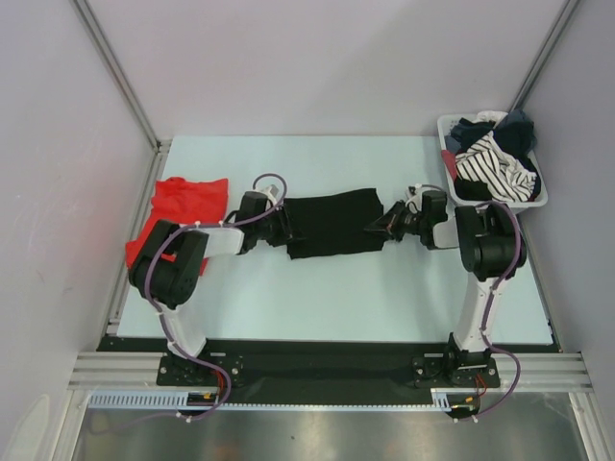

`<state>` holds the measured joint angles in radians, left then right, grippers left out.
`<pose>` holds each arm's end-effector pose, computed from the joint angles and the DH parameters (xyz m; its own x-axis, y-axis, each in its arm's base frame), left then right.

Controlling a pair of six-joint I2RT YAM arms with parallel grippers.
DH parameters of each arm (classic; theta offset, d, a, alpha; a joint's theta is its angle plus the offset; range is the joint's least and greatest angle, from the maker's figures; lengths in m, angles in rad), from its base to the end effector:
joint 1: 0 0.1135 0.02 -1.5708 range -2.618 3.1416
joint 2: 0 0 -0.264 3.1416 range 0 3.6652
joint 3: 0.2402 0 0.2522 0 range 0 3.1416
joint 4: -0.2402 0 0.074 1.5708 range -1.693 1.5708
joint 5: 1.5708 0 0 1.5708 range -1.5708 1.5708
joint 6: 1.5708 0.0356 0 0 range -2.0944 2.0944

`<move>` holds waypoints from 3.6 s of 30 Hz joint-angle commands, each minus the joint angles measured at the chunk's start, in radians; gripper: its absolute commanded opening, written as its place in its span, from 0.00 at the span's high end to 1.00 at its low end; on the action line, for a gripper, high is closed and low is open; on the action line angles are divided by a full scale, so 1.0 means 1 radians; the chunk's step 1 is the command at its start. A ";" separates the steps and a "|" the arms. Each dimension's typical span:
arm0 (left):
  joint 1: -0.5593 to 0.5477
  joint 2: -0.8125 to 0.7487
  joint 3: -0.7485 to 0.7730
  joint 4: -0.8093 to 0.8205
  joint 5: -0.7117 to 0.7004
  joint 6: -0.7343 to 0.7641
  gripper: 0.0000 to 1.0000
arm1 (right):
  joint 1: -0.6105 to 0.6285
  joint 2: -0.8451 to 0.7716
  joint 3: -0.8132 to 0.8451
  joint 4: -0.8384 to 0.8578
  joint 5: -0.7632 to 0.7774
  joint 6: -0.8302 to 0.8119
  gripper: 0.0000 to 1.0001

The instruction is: Fold and stack the tank tops

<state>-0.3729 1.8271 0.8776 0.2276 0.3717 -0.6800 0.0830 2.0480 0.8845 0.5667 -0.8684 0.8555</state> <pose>0.3294 -0.1427 0.1338 -0.8516 -0.2959 -0.4327 0.0744 0.7488 -0.6586 0.3701 0.0581 0.0923 -0.8827 0.4160 -0.2186 -0.0250 0.4231 0.9057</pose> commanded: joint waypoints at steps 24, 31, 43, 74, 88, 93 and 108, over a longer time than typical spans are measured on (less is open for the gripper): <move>-0.026 -0.037 0.147 -0.270 -0.295 0.097 0.08 | 0.138 -0.092 0.395 -0.817 0.700 -0.473 0.31; -0.057 0.067 0.204 -0.258 -0.280 0.074 0.27 | 0.156 -0.034 0.416 -0.831 0.698 -0.477 0.45; -0.083 0.179 0.314 -0.300 -0.290 0.086 1.00 | 0.190 -0.046 0.423 -0.829 0.732 -0.492 1.00; -0.040 -0.143 0.101 -0.403 -0.321 0.143 1.00 | 0.262 -0.196 0.348 -0.792 0.617 -0.440 0.90; -0.026 -0.155 0.052 -0.372 -0.369 0.128 0.10 | 0.267 -0.145 0.401 -0.837 0.746 -0.475 0.21; -0.018 -0.092 0.113 -0.364 -0.363 0.123 0.00 | 0.302 -0.071 0.467 -0.847 0.756 -0.492 0.22; -0.009 0.121 0.211 -0.304 -0.324 0.071 0.76 | 0.353 0.087 0.586 -0.792 0.666 -0.444 0.80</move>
<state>-0.3893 1.8877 1.0794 -0.0364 0.0330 -0.6041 0.4126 2.0800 1.4227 -0.2508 -0.1604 0.3885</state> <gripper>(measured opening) 0.287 0.265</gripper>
